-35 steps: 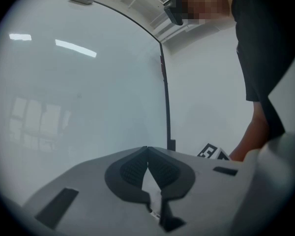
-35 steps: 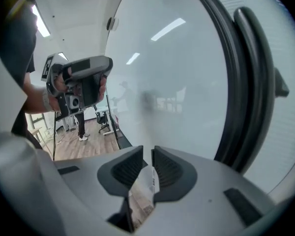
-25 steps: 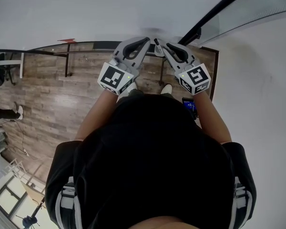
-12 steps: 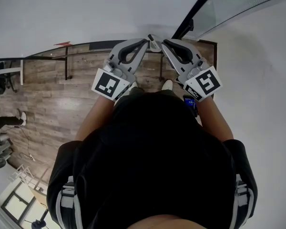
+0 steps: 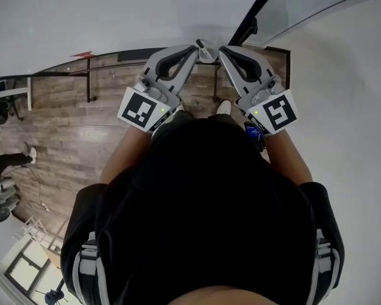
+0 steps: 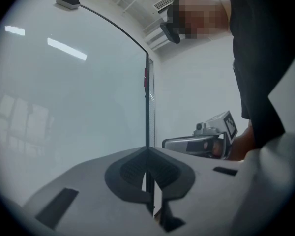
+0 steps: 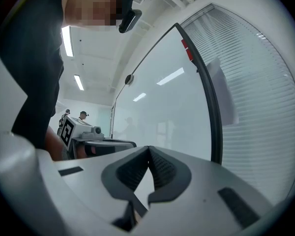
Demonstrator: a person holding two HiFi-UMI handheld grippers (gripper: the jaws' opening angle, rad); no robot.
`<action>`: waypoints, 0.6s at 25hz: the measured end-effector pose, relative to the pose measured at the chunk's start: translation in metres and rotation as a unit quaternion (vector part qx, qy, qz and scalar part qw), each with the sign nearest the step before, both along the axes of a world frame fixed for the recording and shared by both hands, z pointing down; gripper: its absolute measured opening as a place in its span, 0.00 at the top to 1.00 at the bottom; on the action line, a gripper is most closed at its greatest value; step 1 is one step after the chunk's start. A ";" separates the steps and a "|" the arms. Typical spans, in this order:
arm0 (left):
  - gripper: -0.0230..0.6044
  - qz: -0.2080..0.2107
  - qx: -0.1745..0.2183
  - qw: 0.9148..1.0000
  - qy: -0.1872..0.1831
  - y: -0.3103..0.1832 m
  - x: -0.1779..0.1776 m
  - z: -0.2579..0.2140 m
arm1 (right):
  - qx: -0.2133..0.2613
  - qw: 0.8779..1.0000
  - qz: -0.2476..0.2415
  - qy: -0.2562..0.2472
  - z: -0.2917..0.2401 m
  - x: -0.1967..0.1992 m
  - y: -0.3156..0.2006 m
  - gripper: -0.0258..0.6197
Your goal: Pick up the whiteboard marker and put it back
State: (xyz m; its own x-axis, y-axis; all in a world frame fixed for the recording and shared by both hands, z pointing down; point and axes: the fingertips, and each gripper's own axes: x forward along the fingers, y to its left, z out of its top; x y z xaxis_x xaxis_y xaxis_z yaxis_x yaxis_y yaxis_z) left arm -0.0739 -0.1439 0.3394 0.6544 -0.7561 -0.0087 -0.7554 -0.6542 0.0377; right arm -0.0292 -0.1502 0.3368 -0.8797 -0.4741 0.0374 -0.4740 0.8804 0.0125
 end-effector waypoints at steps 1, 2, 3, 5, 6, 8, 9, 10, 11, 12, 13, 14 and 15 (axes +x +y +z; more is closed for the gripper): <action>0.96 -0.001 -0.001 1.000 -0.001 -0.001 -0.001 0.000 | -0.002 1.000 0.000 0.000 0.001 0.000 0.000 0.96; 0.96 -0.003 0.000 1.000 -0.002 -0.001 -0.002 0.000 | -0.005 1.000 0.000 0.000 0.002 -0.001 -0.001 0.96; 0.96 -0.005 0.002 1.000 -0.003 -0.002 -0.003 -0.001 | -0.007 1.000 0.000 -0.002 0.003 -0.001 -0.002 0.96; 0.96 -0.010 0.008 1.000 -0.005 -0.004 -0.004 -0.001 | -0.008 1.000 0.004 -0.008 0.005 -0.002 -0.004 0.96; 0.96 -0.011 0.010 1.000 -0.006 -0.005 -0.004 0.000 | -0.008 1.000 0.007 -0.010 0.006 -0.002 -0.005 0.96; 0.96 -0.009 0.010 1.000 -0.007 -0.004 -0.002 0.001 | -0.010 1.000 0.012 -0.008 0.009 -0.002 -0.006 0.96; 0.96 -0.007 0.008 1.000 -0.007 -0.004 -0.002 0.003 | -0.011 1.000 0.013 -0.008 0.010 -0.002 -0.007 0.96; 0.96 -0.004 0.006 1.000 -0.007 -0.004 -0.001 0.003 | -0.011 1.000 0.014 -0.007 0.011 -0.002 -0.007 0.96; 0.96 -0.002 0.005 1.000 -0.007 -0.005 -0.001 0.004 | -0.012 1.000 0.015 -0.007 0.011 -0.002 -0.008 0.96; 0.96 0.000 0.004 1.000 -0.008 -0.005 0.000 0.004 | -0.012 1.000 0.015 -0.009 0.011 -0.002 -0.009 0.96; 0.96 0.003 0.004 1.000 -0.009 -0.005 0.002 0.004 | -0.012 1.000 0.017 -0.011 0.010 -0.001 -0.010 0.96; 0.96 0.005 0.004 1.000 -0.009 -0.005 0.003 0.004 | -0.013 1.000 0.018 -0.012 0.010 0.000 -0.011 0.96; 0.96 0.007 0.004 1.000 -0.010 -0.005 0.004 0.004 | -0.015 1.000 0.020 -0.011 0.010 0.001 -0.011 0.96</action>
